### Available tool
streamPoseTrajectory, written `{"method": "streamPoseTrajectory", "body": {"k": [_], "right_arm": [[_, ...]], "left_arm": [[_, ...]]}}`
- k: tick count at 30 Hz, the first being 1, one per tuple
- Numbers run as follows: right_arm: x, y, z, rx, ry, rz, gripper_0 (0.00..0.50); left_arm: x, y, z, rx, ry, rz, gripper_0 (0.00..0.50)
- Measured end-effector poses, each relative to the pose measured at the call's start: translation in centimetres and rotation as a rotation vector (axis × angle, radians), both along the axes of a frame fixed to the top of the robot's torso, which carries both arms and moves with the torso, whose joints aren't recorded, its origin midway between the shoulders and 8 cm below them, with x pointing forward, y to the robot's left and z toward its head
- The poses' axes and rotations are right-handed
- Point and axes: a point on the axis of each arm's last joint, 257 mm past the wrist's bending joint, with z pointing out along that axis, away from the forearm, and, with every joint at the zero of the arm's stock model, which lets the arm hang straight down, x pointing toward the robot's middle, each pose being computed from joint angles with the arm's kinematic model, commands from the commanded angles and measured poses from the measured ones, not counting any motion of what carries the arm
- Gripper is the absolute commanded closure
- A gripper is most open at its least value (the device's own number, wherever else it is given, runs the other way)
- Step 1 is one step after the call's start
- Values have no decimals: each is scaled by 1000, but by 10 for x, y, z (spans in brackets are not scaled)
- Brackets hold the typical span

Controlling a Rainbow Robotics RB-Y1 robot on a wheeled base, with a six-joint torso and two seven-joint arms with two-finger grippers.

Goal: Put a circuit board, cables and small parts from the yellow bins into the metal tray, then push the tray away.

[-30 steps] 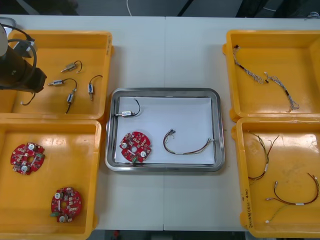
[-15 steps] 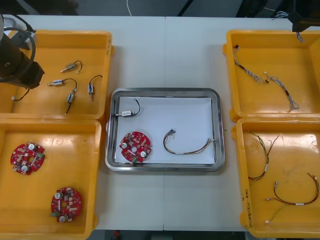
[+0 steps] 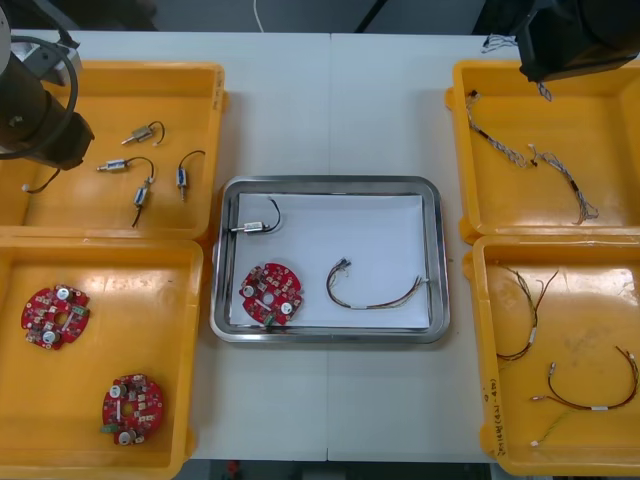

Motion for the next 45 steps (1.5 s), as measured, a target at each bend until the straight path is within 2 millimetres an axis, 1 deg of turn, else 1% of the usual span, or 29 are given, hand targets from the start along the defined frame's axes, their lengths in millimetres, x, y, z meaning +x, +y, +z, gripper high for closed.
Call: {"method": "streamPoseTrajectory", "body": {"k": [4, 9, 12, 17, 22, 25, 29, 32, 37, 42, 45], "right_arm": [[-8, 26, -4, -50, -7, 114, 500], [-21, 62, -9, -56, -13, 232, 500], [-28, 77, -12, -85, -24, 279, 500], [-43, 101, -32, -203, -19, 418, 500], [-53, 113, -59, -355, 14, 594, 500], [-59, 115, -75, -393, 40, 644, 500], [-67, 117, -96, -466, 68, 731, 500], [-72, 120, -109, -540, 84, 807, 500], [-74, 138, -122, -573, 68, 862, 500], [-72, 157, -129, -574, 31, 901, 500], [-68, 162, -136, -595, 17, 913, 500]], "left_arm": [[1, -12, 2, -13, -17, -16, 499], [3, -31, 4, -31, -38, -46, 498], [4, -42, 5, -42, -49, -64, 500], [4, -57, 10, -55, -74, -91, 500], [4, -66, 15, -75, -97, -87, 498], [4, -70, 16, -112, -109, -48, 500], [4, -72, 16, -154, -117, 6, 498], [4, -72, 16, -156, -117, 9, 498], [4, -72, 16, -156, -117, 9, 499], [4, -72, 16, -156, -117, 8, 497], [4, -72, 16, -156, -117, 8, 500]]}}
